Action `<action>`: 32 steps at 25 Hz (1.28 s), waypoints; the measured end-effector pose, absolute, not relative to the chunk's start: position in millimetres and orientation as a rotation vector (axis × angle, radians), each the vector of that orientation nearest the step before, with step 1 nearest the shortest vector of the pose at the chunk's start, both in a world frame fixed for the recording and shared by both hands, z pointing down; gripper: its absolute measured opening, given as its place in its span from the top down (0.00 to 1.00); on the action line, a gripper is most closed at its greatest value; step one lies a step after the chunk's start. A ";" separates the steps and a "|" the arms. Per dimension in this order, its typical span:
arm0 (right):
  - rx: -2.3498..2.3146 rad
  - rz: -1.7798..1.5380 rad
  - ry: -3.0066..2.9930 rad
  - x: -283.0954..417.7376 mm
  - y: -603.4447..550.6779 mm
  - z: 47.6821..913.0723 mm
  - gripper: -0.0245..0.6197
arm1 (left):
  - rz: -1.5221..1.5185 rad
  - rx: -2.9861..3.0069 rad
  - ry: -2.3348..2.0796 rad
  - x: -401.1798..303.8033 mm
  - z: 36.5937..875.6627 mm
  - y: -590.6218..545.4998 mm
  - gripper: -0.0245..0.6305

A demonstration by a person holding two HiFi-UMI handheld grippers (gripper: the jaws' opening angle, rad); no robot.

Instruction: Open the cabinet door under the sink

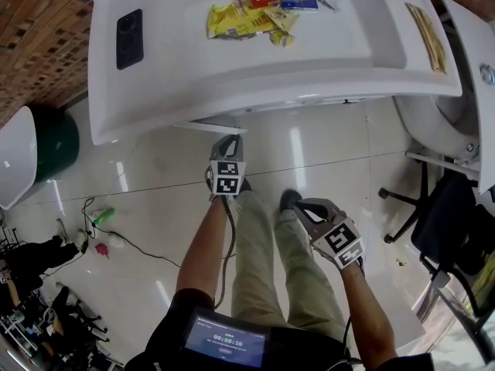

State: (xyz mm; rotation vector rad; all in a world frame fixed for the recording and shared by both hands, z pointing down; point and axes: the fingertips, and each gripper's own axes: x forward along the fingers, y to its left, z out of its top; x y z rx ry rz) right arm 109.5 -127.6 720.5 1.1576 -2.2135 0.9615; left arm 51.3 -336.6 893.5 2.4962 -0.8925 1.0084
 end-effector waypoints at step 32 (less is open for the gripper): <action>0.748 0.790 -2.313 45.9 -109.9 708.5 0.98 | 0.947 2.315 -1.111 -67.2 896.1 -259.0 0.87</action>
